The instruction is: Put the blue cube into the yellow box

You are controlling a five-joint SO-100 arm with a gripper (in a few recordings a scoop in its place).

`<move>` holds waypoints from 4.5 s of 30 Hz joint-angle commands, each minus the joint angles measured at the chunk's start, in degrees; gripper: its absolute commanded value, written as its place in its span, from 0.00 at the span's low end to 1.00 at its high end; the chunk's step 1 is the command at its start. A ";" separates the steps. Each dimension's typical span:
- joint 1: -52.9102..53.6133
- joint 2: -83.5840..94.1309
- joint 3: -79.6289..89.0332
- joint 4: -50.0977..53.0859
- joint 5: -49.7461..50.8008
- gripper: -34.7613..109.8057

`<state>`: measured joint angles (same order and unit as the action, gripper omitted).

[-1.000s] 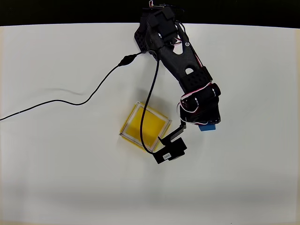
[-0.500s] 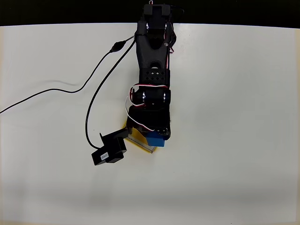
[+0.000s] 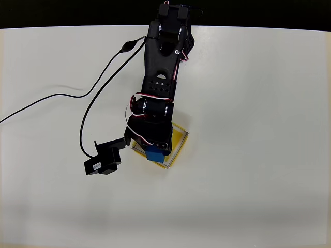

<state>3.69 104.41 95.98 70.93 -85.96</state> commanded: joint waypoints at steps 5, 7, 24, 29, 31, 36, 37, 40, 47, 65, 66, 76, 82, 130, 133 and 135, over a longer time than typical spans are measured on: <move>1.93 1.14 4.66 -5.19 -0.97 0.33; 1.76 0.88 5.98 -5.89 -0.79 0.33; 1.76 -1.67 17.58 -15.38 -0.35 0.34; 1.49 -1.58 20.65 -18.19 0.35 0.38; 1.76 -1.32 22.32 -20.65 1.76 0.42; 1.76 -0.26 24.26 -23.38 2.46 0.46; 1.49 0.00 23.99 -23.29 2.55 0.47; 0.97 1.41 20.92 -20.65 2.37 0.48; 0.09 5.62 10.99 -11.69 2.55 0.46; -4.39 35.86 27.42 0.26 0.26 0.30; -4.39 37.97 29.62 0.26 -0.44 0.29; -5.27 55.90 47.02 2.02 -3.16 0.24; -5.54 64.86 55.46 4.57 -3.43 0.24; -1.76 86.92 84.20 6.50 -3.34 0.24; -1.76 86.92 84.20 6.50 -3.34 0.24; -1.76 86.92 84.20 6.50 -3.34 0.24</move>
<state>0.35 190.11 178.59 77.87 -89.12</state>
